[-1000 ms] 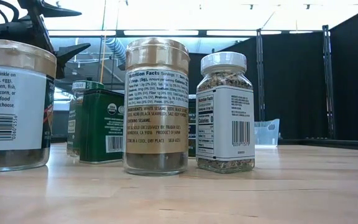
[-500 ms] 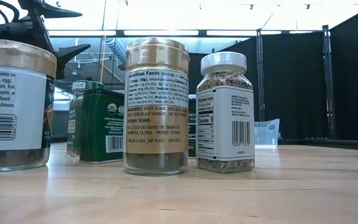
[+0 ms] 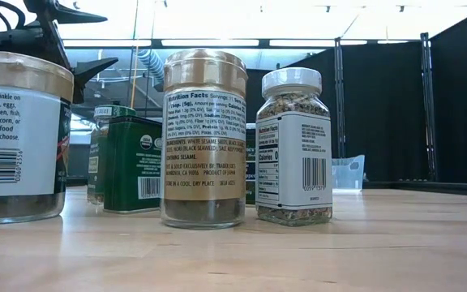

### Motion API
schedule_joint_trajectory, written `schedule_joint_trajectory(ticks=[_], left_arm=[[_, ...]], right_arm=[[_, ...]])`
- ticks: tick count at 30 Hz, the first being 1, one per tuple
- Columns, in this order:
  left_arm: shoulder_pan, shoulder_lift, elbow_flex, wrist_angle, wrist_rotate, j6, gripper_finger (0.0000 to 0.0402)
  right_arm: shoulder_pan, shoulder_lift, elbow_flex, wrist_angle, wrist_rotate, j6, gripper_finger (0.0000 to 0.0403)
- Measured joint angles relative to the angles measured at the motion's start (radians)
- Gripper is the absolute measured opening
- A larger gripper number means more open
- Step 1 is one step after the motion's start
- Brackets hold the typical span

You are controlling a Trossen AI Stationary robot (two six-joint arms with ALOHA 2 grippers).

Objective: Sort spices by type
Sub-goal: Put the bottom orange seasoning pack into the blue bin

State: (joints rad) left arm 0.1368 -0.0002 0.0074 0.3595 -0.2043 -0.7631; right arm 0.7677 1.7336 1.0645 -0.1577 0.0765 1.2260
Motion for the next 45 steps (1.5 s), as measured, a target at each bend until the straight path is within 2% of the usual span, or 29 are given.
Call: schedule_joint_trajectory(ticks=[21, 26, 30, 36, 45], left_arm=[[0.000, 0.000, 0.000, 0.000, -0.004, 0.026, 0.0329], [0.000, 0.000, 0.000, 0.000, -0.005, 0.026, 0.0329], [0.000, 0.000, 0.000, 0.000, -0.007, 0.026, 0.0329], [0.000, 0.000, 0.000, 0.000, -0.020, 0.026, 0.0329], [0.000, 0.000, 0.000, 0.000, -0.036, 0.026, 0.0329]], right_arm=[[-0.015, 0.000, 0.000, 0.008, 0.000, -0.033, 0.0073], [-0.017, 0.068, 0.051, 0.003, -0.050, -0.067, 0.0073], [-0.024, 0.138, 0.151, -0.119, -0.091, -0.108, 0.0073], [-0.029, 0.180, 0.244, -0.357, -0.069, -0.128, 0.0074], [-0.010, 0.179, 0.245, -0.269, -0.079, -0.145, 0.0085]])
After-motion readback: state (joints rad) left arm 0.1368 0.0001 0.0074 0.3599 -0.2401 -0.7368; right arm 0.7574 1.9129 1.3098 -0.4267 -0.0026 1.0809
